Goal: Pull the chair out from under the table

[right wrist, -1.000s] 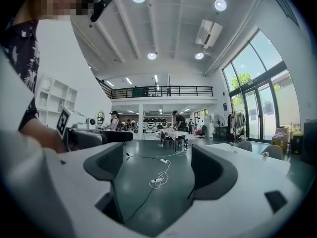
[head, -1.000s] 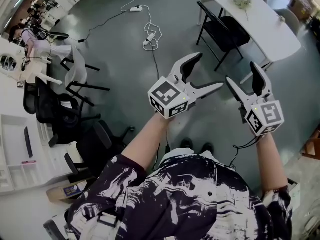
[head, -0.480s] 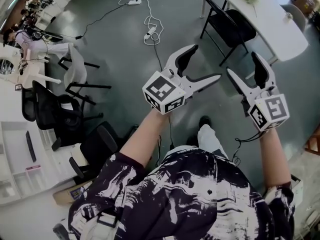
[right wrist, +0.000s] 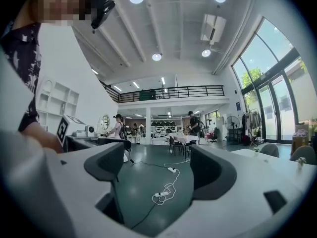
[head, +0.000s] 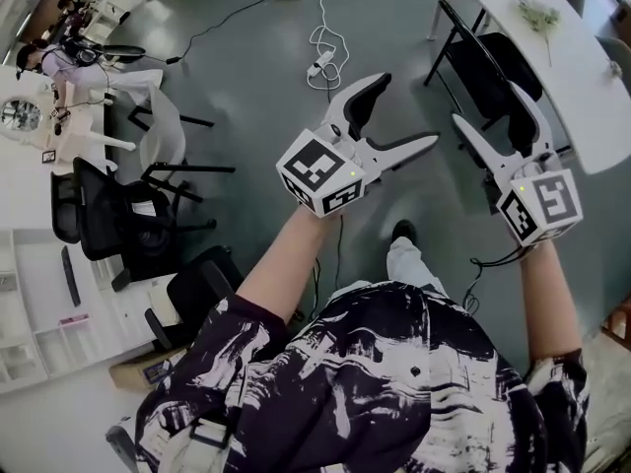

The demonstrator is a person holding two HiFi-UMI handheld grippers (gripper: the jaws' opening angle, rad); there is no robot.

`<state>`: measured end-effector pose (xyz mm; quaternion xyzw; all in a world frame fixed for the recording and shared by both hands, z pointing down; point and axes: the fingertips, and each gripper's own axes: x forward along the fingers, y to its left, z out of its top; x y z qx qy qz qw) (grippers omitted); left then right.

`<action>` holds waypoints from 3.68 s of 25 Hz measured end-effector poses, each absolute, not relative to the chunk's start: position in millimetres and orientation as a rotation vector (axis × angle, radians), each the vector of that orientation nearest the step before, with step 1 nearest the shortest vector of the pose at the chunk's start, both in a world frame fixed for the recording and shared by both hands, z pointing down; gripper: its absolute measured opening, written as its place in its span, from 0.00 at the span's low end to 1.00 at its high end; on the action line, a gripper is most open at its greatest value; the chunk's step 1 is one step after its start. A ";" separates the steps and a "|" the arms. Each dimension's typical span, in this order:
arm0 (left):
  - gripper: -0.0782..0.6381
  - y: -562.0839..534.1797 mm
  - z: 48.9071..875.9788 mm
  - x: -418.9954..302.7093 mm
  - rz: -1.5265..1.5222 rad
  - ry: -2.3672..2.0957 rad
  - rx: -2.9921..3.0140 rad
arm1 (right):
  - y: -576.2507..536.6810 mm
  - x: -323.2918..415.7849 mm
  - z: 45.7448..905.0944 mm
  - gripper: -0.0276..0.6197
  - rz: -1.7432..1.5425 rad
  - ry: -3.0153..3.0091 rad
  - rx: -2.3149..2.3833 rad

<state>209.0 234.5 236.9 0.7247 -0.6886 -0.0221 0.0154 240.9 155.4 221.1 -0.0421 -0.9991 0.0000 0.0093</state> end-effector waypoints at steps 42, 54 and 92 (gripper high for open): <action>0.70 56.0 247.3 -222.7 0.020 -1.804 2.515 | -15.1 -145.5 228.0 0.67 0.063 -3.076 0.325; 0.70 -57.1 269.3 -140.7 0.213 -1.398 2.774 | -116.8 -50.7 271.7 0.67 -0.001 -2.934 0.599; 0.34 -306.4 690.7 -162.5 1.854 -0.076 2.990 | -290.5 -5.3 713.8 0.34 -0.473 -1.800 0.351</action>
